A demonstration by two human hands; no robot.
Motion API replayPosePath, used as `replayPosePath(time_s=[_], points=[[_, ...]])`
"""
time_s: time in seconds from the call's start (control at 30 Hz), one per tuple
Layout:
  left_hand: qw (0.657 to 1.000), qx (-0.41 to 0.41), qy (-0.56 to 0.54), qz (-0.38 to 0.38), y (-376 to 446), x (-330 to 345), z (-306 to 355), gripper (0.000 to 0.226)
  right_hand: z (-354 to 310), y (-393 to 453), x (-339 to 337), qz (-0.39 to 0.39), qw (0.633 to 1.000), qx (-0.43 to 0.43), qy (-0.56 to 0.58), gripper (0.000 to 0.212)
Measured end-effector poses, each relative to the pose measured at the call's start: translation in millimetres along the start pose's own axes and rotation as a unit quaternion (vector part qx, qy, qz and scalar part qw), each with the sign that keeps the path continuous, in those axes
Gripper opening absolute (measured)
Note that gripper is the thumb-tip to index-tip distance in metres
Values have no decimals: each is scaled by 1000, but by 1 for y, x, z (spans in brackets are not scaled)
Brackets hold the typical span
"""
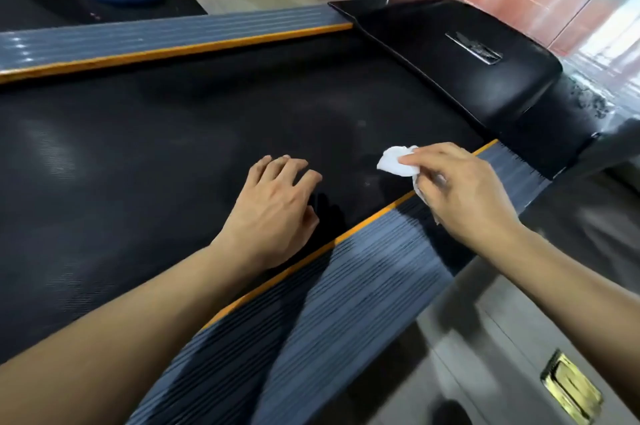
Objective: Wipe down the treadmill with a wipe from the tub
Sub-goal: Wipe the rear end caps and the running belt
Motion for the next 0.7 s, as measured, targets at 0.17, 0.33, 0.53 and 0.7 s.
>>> replayPosePath(time_s=[0.17,0.33,0.53,0.7], points=[[1000,-27,12,-7,55,52,23,52,80,34,21,-19,999,-2,36,32],[996,-89,28,-1,128,80,23,52,143,88,45,-28,993,15,118,37],[991,-126,32,-12,180,94,-15,71,167,161,77,-11,993,22,118,36],[993,-98,65,-29,242,116,-69,78,167,220,118,5,998,29,52,31]])
Point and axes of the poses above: each hand's wrist, its own y-axis towards the middle knuckle, its own x-axis out of the palm, z = x × y, the point moved 7 cm from there along y, towards the middle knuckle, and after that the axes turned 4 degrees about z, right-handed, at the moved point
